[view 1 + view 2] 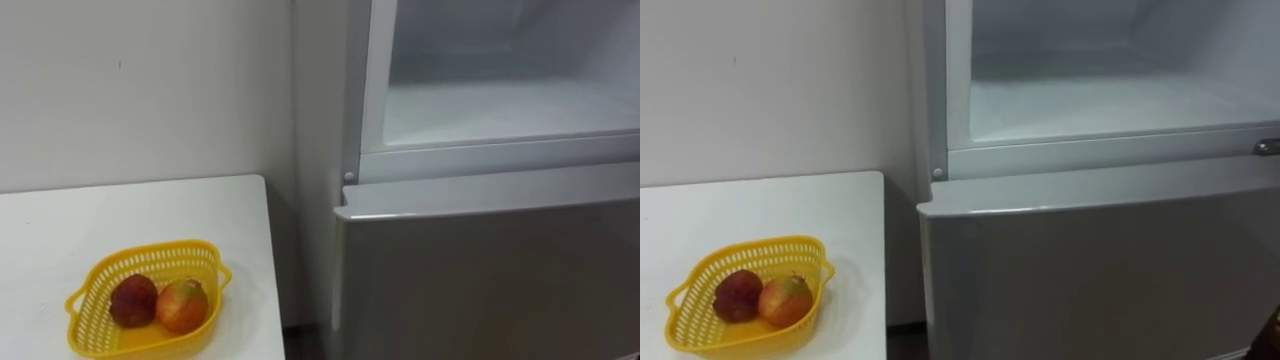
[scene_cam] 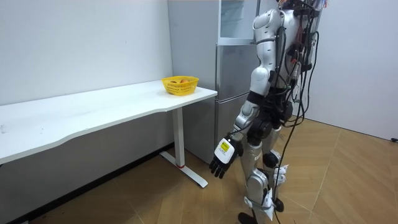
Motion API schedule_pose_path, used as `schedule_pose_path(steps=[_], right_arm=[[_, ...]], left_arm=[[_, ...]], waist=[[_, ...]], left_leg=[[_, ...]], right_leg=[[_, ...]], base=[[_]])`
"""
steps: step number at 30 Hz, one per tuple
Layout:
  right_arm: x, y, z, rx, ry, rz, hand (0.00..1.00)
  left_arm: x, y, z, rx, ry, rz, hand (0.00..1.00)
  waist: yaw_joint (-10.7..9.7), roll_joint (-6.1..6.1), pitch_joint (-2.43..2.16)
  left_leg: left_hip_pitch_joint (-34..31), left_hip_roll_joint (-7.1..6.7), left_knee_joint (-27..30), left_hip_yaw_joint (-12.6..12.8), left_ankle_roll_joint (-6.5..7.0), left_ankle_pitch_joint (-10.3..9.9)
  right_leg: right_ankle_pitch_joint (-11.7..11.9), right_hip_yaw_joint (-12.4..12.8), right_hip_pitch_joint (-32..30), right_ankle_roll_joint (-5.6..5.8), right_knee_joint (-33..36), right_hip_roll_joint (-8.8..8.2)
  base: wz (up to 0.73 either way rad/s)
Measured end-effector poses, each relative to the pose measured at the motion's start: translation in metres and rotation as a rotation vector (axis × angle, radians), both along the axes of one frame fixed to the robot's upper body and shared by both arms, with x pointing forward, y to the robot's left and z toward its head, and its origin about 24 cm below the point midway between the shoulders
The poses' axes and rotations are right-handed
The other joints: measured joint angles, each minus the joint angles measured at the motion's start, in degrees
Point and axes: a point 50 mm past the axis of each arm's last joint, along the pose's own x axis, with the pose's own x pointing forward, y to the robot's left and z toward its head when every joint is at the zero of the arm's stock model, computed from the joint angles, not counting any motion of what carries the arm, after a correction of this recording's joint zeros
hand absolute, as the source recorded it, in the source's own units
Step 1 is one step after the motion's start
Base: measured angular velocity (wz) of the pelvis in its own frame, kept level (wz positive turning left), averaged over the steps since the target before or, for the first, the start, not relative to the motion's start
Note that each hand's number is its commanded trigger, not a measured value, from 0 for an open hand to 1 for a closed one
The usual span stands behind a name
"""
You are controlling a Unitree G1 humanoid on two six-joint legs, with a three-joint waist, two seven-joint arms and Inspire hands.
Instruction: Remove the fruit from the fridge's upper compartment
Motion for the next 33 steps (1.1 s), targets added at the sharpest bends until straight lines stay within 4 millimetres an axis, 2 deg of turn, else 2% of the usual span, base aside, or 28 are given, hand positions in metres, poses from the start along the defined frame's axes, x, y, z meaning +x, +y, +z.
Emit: schedule_pose_path(steps=[8,10,11,12,13,15,18,20,25,26,29,33], right_arm=[[0.017,0.019,-0.004,-0.140,0.169,0.134,0.00],[0.020,0.020,-0.003,-0.186,0.212,0.160,0.00],[0.020,0.021,0.005,-0.241,0.216,0.167,0.00],[0.022,0.027,0.024,-0.346,0.183,0.185,0.00],[0.022,0.028,0.032,-0.423,0.191,0.185,0.00],[0.025,0.035,0.059,-0.646,0.203,0.203,0.00],[0.028,0.048,0.077,-0.816,0.191,0.234,0.00],[0.029,0.052,0.081,-0.871,0.196,0.265,0.00],[0.033,0.059,0.083,-0.927,0.218,0.347,0.00],[0.035,0.062,0.082,-0.936,0.224,0.372,0.00],[0.038,0.064,0.081,-0.946,0.242,0.406,0.00],[0.042,0.061,0.075,-0.931,0.278,0.433,0.00]], left_arm=[[-0.004,-0.002,-0.001,-0.012,0.002,-0.003,0.00],[-0.003,0.000,0.000,-0.011,-0.005,-0.006,0.00],[-0.004,0.001,0.000,-0.016,-0.004,-0.009,0.00],[-0.003,0.001,0.000,-0.021,-0.003,-0.013,0.00],[-0.003,0.002,0.000,-0.022,-0.003,-0.015,0.00],[-0.004,0.004,0.001,-0.029,0.002,-0.021,0.00],[-0.003,0.008,0.002,-0.021,0.000,-0.030,0.00],[-0.003,0.008,0.002,-0.019,0.005,-0.038,0.00],[-0.005,0.007,0.002,-0.019,0.023,-0.063,0.00],[-0.006,0.006,0.002,-0.019,0.030,-0.067,0.00],[-0.006,0.006,0.001,-0.021,0.031,-0.069,0.00],[-0.008,0.006,0.001,-0.020,0.041,-0.066,0.00]], waist=[[0.3,-1.09,0.46],[0.4,-1.53,0.41],[0.7,-1.75,0.28],[1.2,-1.88,0.18],[1.4,-1.99,0.07],[2.0,-2.02,-0.41],[3.2,-2.43,-0.32],[3.9,-2.58,-0.37],[4.9,-2.07,-0.06],[4.8,-1.68,0.21],[4.8,-1.00,0.32],[4.8,-0.45,0.18]], left_leg=[[0.9,0.03,0.0,0.1,0.00,0.0],[0.8,0.07,0.2,0.2,0.00,0.0],[0.8,0.14,0.3,0.1,0.00,0.0],[0.8,0.29,0.5,0.1,-0.01,0.0],[0.8,0.41,0.6,0.2,-0.02,0.0],[0.9,0.89,0.7,-0.1,-0.08,0.0],[1.0,1.29,0.7,-0.2,-0.24,0.0],[1.1,1.34,0.7,-0.3,-0.36,-0.1],[0.9,1.24,0.6,-0.7,-0.34,-0.2],[1.0,1.29,0.5,-0.7,-0.36,-0.2],[1.0,1.33,0.4,-0.7,-0.40,-0.2],[1.0,1.32,0.5,-0.7,-0.40,-0.2]], right_leg=[[0.0,1.5,-0.2,-0.05,0.5,0.25],[0.1,1.5,-0.4,-0.12,0.4,0.29],[0.1,1.5,-0.4,-0.19,0.3,0.36],[0.4,1.4,0.0,-0.28,-0.1,0.49],[0.6,1.4,0.2,-0.33,-0.6,0.64],[1.6,1.1,1.6,-0.59,-2.6,1.14],[2.6,0.5,2.7,-0.80,-4.2,1.46],[2.8,0.2,3.2,-0.76,-4.6,1.46],[2.8,-0.2,3.5,-0.61,-4.4,1.32],[2.8,-0.3,3.8,-0.61,-4.5,1.36],[2.8,-0.3,3.9,-0.61,-4.5,1.40],[2.8,-0.3,3.9,-0.60,-4.6,1.41]], base=[[-0.09],[-0.02],[0.00],[0.00],[0.04],[0.04],[0.07],[0.09],[0.06],[0.00],[0.00],[0.00]])
